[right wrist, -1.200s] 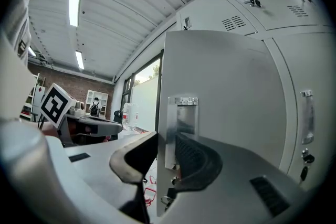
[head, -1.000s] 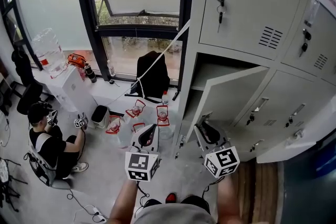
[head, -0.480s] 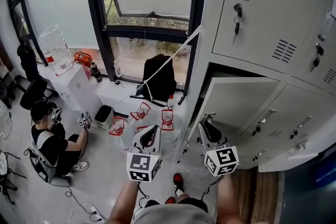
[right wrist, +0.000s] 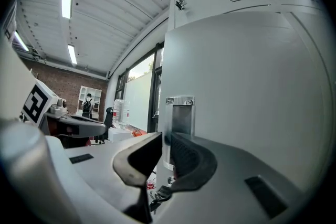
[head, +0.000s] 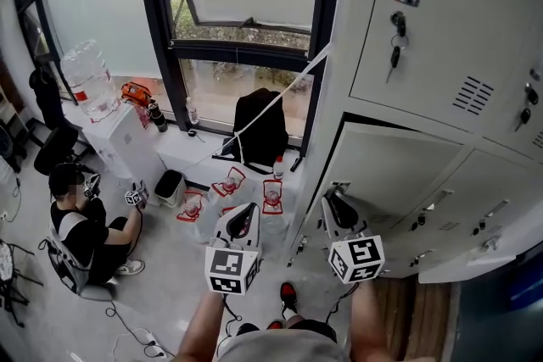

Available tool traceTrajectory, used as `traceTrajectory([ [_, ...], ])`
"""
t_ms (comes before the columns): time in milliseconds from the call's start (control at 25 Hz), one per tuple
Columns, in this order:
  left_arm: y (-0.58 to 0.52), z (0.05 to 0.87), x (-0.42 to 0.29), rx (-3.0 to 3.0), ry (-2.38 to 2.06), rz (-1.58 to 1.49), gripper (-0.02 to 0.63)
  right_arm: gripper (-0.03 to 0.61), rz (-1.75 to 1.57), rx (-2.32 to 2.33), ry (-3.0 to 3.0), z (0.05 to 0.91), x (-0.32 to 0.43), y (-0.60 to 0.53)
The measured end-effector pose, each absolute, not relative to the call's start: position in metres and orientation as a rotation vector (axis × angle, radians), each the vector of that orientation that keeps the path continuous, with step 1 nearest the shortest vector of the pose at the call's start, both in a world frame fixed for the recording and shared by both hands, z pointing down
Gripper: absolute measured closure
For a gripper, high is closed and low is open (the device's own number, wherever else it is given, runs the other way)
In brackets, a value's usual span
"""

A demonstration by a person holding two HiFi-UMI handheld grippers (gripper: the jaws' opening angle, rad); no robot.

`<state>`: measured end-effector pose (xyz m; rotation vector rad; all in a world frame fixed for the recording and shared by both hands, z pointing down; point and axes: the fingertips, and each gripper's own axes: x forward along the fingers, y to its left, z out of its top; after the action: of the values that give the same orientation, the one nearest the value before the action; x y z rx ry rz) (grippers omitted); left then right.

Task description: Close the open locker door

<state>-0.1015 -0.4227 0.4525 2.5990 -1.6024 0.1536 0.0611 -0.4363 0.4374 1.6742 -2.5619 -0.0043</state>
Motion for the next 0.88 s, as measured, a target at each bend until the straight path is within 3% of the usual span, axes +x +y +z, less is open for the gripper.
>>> traceTrajectory([
  [880,-0.444,0.459,-0.112,2.530,-1.680,0.161,0.591,0.523,0.004,1.665,-2.573,0.437,0.064,-0.469],
])
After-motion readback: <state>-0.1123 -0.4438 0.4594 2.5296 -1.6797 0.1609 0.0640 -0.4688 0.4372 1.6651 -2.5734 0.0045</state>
